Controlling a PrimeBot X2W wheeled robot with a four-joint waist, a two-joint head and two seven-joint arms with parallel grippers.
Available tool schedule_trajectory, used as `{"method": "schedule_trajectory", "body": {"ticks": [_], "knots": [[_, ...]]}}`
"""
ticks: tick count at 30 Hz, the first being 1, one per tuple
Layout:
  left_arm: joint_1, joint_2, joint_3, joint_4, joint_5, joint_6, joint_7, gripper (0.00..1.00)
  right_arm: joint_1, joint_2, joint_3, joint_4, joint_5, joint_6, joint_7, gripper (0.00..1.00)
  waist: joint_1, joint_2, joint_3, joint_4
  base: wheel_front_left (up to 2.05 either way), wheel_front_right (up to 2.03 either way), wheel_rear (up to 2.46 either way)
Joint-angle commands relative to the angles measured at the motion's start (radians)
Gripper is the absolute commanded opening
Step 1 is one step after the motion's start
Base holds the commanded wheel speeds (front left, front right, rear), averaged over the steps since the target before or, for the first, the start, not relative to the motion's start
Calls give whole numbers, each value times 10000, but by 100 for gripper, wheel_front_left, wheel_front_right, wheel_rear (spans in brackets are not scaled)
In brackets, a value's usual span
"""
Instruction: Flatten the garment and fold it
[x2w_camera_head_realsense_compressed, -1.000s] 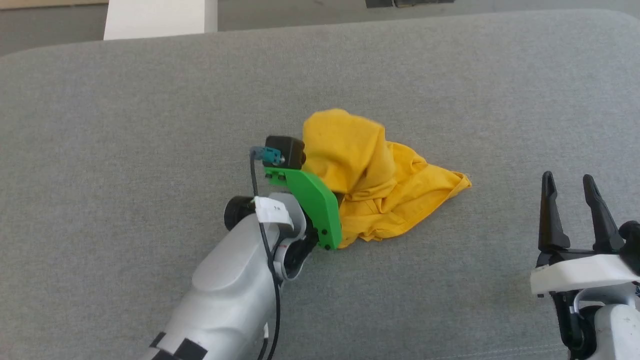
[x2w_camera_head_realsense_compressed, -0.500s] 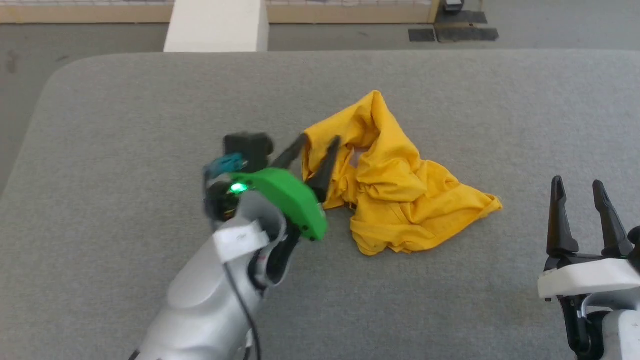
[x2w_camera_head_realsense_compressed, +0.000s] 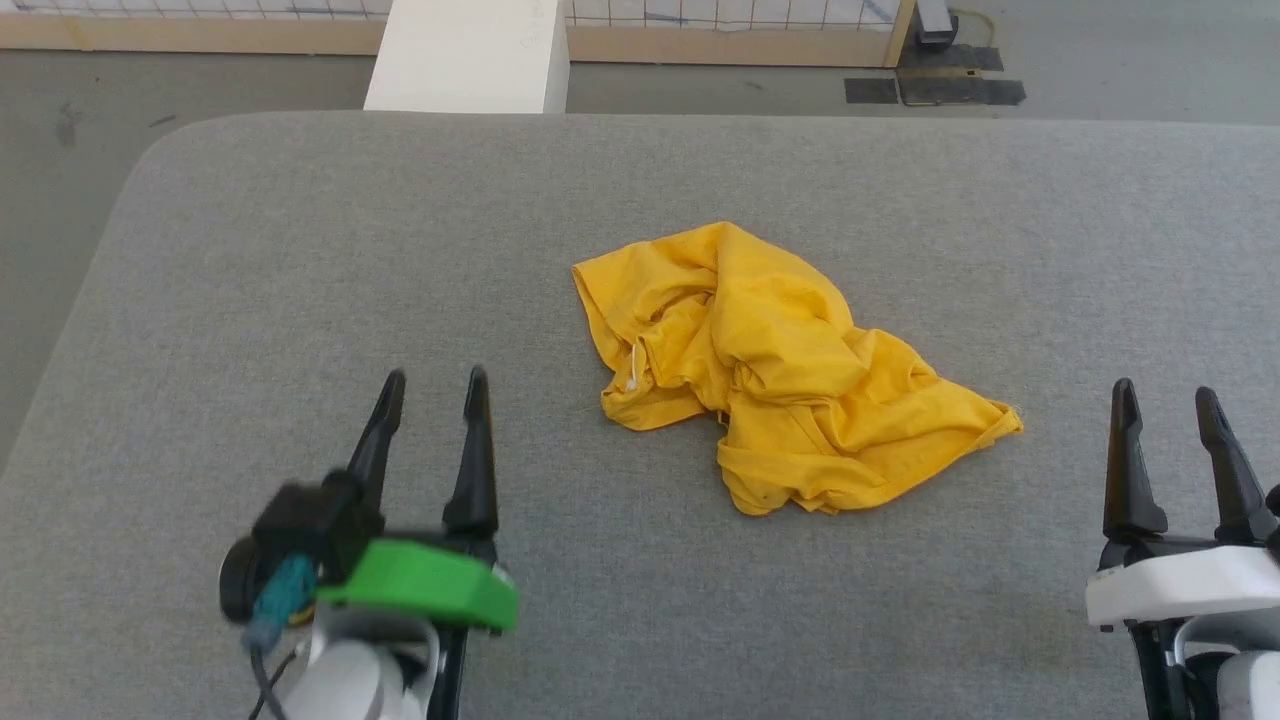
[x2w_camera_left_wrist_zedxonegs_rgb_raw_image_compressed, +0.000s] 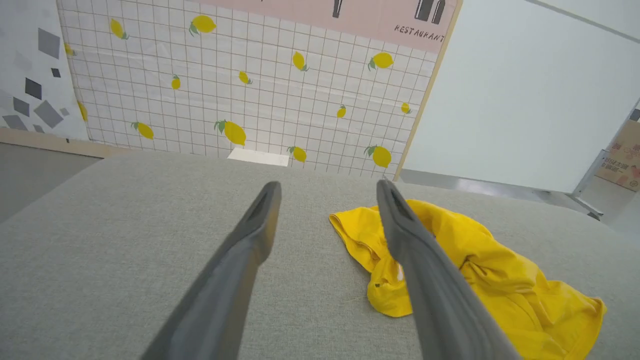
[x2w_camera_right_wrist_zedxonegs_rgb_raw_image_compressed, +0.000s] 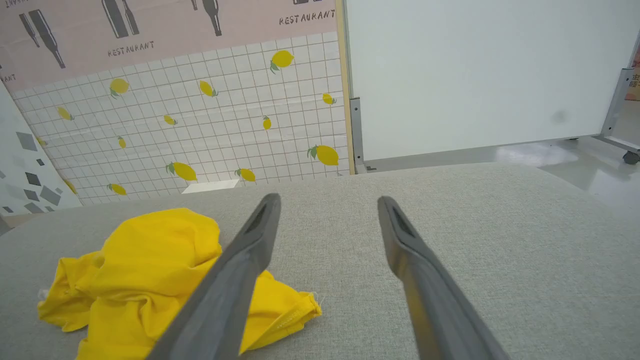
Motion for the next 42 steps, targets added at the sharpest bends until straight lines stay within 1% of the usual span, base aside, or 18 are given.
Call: {"method": "schedule_trajectory", "body": {"ticks": [1, 4, 7, 12, 14, 16, 18, 20, 23, 25, 27, 29, 33, 39, 40, 41, 42], "knots": [[568, -72, 193, -212, 442, 21, -40, 100, 171, 3, 10, -17, 13, -15, -10, 100, 0, -1, -40, -36, 0, 0, 0], [1512, -363, 641, -396, 860, -124, -42, 100, 332, 3, 44, 60, 62, -15, -26, 100, 0, -1, -126, -38, 0, 0, 0], [2067, -733, 1076, -382, 1042, -403, -43, 100, 453, 3, 42, 93, 86, -15, -30, 100, 0, -1, -204, -10, 0, 0, 0], [2249, -1205, 1517, -343, 1394, -931, -44, 100, 254, 3, 30, -92, -26, -15, 245, 100, 0, -1, -169, 81, 0, 0, 0], [2200, -1377, 1640, -294, 1540, -1121, -44, 100, 15, 3, 79, -252, -131, -15, 546, 100, 0, -1, -101, 118, 0, 0, 0], [2137, -1531, 1748, -239, 1670, -1300, -44, 100, -305, 3, 127, -397, -371, -15, 1024, 100, 0, -1, -12, 148, 0, 0, 0], [2077, -1651, 1809, -120, 1784, -1488, -44, 100, -689, 3, 123, -400, -381, -15, 1737, 100, 0, -1, 86, 188, 0, 0, 0], [2017, -1769, 1863, -13, 1885, -1641, -44, 100, -1098, 3, 109, -360, -393, -15, 2509, 100, 0, -1, 204, 252, 0, 0, 0], [1894, -1915, 1889, 175, 2039, -1854, -45, 100, -1682, -18, 95, -11, -522, -15, 3998, 100, 0, -1, 409, 415, 0, 0, 0], [1813, -1991, 1901, 293, 2112, -1982, -45, 100, -1971, -244, 216, 352, -651, -15, 5071, 100, 0, -1, 527, 535, 0, 0, 0], [1727, -2056, 1921, 403, 2165, -2093, -45, 100, -2231, -443, 335, 694, -605, -15, 5947, 100, 0, -1, 637, 658, 0, 0, 0], [1647, -2110, 1940, 497, 2221, -2184, -45, 100, -2414, -783, 665, 1023, -646, -15, 6650, 100, 0, -1, 724, 779, 0, 0, 0], [1528, -2190, 1960, 641, 2302, -2320, -45, 100, -2732, -1245, 1127, 1601, -638, -15, 7253, 100, 0, -1, 884, 1014, 0, 0, 0], [1377, -2264, 1998, 843, 2373, -2465, -45, 100, -3081, -1492, 1542, 3010, -437, -15, 8290, 100, 0, -1, 1048, 1271, 0, 0, 0], [1358, -2269, 1998, 865, 2385, -2477, -45, 100, -3128, -1528, 1577, 3080, -421, -15, 8264, 48, 0, -1, 1051, 1284, 0, 0, 0], [1343, -2274, 2002, 885, 2396, -2484, -45, 100, -3170, -1543, 1584, 3127, -377, -15, 8185, 35, 0, -1, 1049, 1290, 0, 0, 0], [1330, -2280, 2018, 907, 2401, -2486, -45, 100, -3229, -1557, 1551, 3158, -340, -15, 8028, 0, 0, -1, 1032, 1283, 0, 0, 0]]}}
